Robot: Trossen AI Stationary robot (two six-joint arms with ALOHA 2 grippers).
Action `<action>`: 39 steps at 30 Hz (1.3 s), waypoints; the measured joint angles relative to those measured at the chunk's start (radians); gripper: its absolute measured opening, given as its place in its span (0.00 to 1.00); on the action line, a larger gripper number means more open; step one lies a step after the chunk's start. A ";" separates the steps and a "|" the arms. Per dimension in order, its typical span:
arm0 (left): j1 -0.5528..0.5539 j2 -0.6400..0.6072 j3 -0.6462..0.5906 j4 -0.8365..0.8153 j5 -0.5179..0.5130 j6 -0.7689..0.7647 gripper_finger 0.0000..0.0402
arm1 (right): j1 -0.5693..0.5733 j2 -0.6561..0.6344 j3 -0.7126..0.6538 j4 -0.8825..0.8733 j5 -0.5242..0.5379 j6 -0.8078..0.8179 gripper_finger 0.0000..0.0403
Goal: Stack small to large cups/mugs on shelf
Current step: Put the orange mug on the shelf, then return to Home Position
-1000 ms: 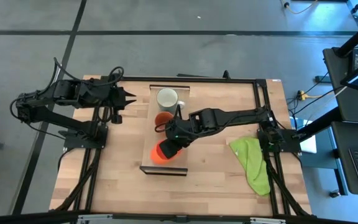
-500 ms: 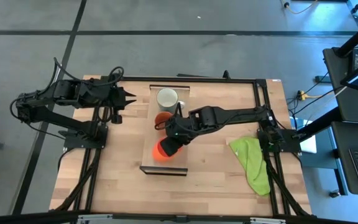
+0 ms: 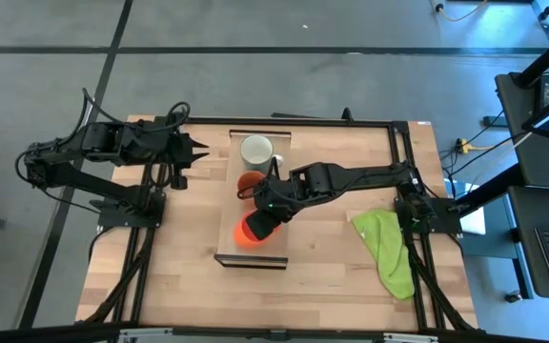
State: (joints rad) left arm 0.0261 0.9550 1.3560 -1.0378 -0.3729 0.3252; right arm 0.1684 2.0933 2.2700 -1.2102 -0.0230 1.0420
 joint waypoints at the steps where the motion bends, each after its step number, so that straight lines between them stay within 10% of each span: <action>1: 0.000 0.000 0.000 0.000 0.000 0.000 0.16 | 0.000 0.000 0.000 0.000 0.001 0.000 0.07; 39: 0.000 0.000 0.000 0.000 0.000 0.012 0.16 | 0.000 -0.011 0.002 0.028 0.047 -0.055 0.25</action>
State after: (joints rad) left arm 0.0261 0.9550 1.3560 -1.0382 -0.3729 0.3374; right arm 0.1688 2.0823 2.2720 -1.1821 0.0236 0.9872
